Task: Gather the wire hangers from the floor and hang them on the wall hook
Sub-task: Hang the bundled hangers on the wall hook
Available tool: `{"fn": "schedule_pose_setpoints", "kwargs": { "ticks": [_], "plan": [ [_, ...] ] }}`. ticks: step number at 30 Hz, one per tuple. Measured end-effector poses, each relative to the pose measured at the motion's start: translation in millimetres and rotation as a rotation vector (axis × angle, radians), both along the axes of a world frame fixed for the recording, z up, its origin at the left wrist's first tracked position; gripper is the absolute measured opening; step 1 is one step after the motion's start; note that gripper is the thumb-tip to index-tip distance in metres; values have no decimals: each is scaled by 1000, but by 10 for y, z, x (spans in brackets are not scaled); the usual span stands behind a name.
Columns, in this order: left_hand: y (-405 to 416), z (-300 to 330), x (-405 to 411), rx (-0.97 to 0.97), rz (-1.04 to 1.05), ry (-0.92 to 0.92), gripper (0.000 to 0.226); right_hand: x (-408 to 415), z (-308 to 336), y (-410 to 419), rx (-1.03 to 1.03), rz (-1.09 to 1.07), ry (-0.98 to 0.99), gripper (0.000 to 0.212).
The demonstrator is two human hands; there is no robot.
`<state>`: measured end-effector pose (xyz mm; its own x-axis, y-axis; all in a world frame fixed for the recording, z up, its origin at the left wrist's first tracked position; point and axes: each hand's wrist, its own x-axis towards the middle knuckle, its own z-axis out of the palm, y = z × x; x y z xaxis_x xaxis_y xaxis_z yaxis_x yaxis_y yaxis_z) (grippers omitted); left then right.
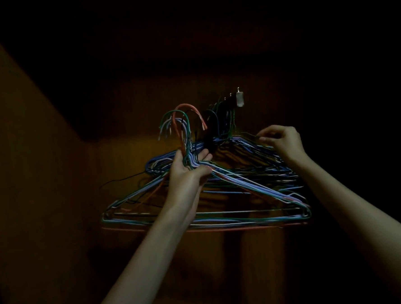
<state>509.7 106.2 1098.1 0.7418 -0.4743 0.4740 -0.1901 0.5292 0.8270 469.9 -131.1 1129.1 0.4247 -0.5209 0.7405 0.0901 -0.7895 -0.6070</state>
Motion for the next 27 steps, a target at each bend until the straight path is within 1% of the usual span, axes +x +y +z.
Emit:
{"fn": "schedule_pose_setpoints", "kwargs": {
  "ticks": [3, 8, 13, 16, 20, 21, 24, 27],
  "plan": [
    [-16, -18, 13, -1, 1, 3, 71, 18, -42, -17, -52, -15, 67, 14],
    [-31, -54, 20, -10, 5, 26, 71, 57, -83, -45, -118, -99, 95, 13],
    [-23, -72, -24, -2, 3, 32, 72, 67, -135, 17, -95, -185, 103, 11],
    [0, -71, -67, -9, 3, 34, 73, 21, -145, 45, -81, -185, 87, 13],
    [50, -83, -118, -4, -7, 40, 73, -133, -176, 136, -88, -149, 61, 29],
    [67, -89, -132, -2, -11, 40, 73, -196, -199, 202, -84, -129, 47, 29],
    [109, -114, -172, -8, -22, 50, 75, -399, -309, 482, -80, 23, 30, 13],
    [134, -137, -220, -12, -46, 66, 78, -534, -399, 775, -98, 176, 129, 6]
  ]
}}
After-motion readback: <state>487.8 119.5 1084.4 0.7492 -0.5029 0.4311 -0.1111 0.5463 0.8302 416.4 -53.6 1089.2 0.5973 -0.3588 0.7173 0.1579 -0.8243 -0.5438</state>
